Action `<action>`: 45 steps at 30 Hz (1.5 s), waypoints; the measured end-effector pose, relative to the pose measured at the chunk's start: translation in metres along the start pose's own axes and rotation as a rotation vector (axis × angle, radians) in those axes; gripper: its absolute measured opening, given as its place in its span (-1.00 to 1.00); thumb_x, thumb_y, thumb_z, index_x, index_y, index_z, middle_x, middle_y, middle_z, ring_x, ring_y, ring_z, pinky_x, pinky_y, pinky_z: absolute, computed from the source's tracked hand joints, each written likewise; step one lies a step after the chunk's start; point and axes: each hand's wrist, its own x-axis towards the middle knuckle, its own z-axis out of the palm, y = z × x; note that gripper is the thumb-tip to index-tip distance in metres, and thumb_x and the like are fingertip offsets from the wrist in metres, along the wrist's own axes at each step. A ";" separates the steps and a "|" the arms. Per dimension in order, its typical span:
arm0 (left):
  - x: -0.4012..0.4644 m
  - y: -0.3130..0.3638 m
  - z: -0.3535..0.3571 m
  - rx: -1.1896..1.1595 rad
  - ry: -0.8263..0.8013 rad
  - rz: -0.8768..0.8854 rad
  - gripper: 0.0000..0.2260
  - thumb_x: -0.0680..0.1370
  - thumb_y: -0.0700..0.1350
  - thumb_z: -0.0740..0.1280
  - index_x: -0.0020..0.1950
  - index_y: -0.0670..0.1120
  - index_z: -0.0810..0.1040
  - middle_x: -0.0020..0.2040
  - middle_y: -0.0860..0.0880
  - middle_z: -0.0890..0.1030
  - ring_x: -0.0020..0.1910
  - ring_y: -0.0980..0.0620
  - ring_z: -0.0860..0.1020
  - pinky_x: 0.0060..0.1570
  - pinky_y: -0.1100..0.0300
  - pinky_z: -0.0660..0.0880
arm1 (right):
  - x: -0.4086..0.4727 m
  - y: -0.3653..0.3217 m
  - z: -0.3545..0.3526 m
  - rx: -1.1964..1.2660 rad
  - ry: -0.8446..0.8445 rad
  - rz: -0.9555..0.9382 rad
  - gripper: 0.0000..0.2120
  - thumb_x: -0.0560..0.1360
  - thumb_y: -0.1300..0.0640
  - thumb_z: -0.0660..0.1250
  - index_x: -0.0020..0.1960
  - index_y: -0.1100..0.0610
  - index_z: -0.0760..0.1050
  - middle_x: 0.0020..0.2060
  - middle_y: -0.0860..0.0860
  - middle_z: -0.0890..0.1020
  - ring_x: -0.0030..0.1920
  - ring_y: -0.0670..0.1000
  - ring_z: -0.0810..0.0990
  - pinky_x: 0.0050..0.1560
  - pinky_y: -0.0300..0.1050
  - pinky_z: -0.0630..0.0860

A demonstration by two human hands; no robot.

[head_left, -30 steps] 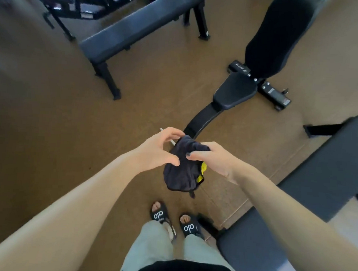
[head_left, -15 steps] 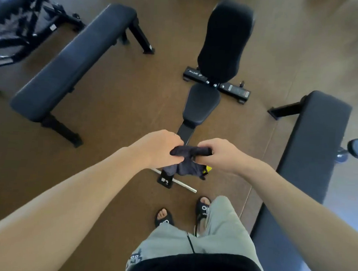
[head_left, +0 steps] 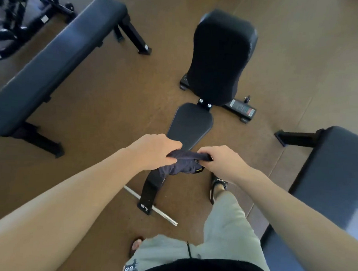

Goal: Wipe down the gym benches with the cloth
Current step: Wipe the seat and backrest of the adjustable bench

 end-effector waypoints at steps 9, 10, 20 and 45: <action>0.146 -0.031 -0.025 0.110 0.442 -0.252 -0.75 0.58 -0.20 0.40 0.23 -0.15 0.48 0.03 -0.12 0.62 -0.13 -0.18 0.64 -0.24 0.03 0.54 | 0.141 0.052 -0.058 -0.102 0.453 -0.120 -0.67 0.59 0.11 0.41 0.34 0.05 0.57 0.29 0.02 0.61 0.29 0.08 0.54 0.24 -0.02 0.50; 0.156 -0.037 -0.018 0.114 0.499 -0.274 -0.73 0.55 -0.22 0.43 0.22 -0.18 0.50 0.02 -0.14 0.63 -0.13 -0.20 0.63 -0.23 0.00 0.54 | 0.154 0.055 -0.052 -0.113 0.501 -0.146 -0.66 0.57 0.12 0.44 0.33 0.08 0.58 0.30 0.05 0.60 0.32 0.12 0.53 0.29 0.04 0.50; 0.261 -0.098 0.202 0.106 -0.076 -0.538 -0.24 0.64 0.17 0.26 0.68 -0.04 -0.07 0.68 -0.12 0.05 0.66 -0.17 -0.01 0.62 -0.11 -0.04 | 0.257 0.175 0.133 -0.202 0.020 -0.115 -0.40 0.64 0.00 0.24 0.64 -0.03 0.16 0.66 0.08 0.10 0.66 0.16 0.02 0.62 0.20 0.04; 0.361 -0.144 0.357 0.128 0.510 -0.356 -0.48 0.68 0.18 -0.12 0.65 0.13 0.11 0.66 -0.09 0.14 0.60 -0.22 0.17 0.55 -0.19 0.17 | 0.400 0.261 0.231 0.997 0.740 0.188 -0.35 0.68 -0.10 0.23 0.64 -0.30 -0.04 0.27 0.01 0.45 0.20 0.01 0.50 0.33 0.00 0.46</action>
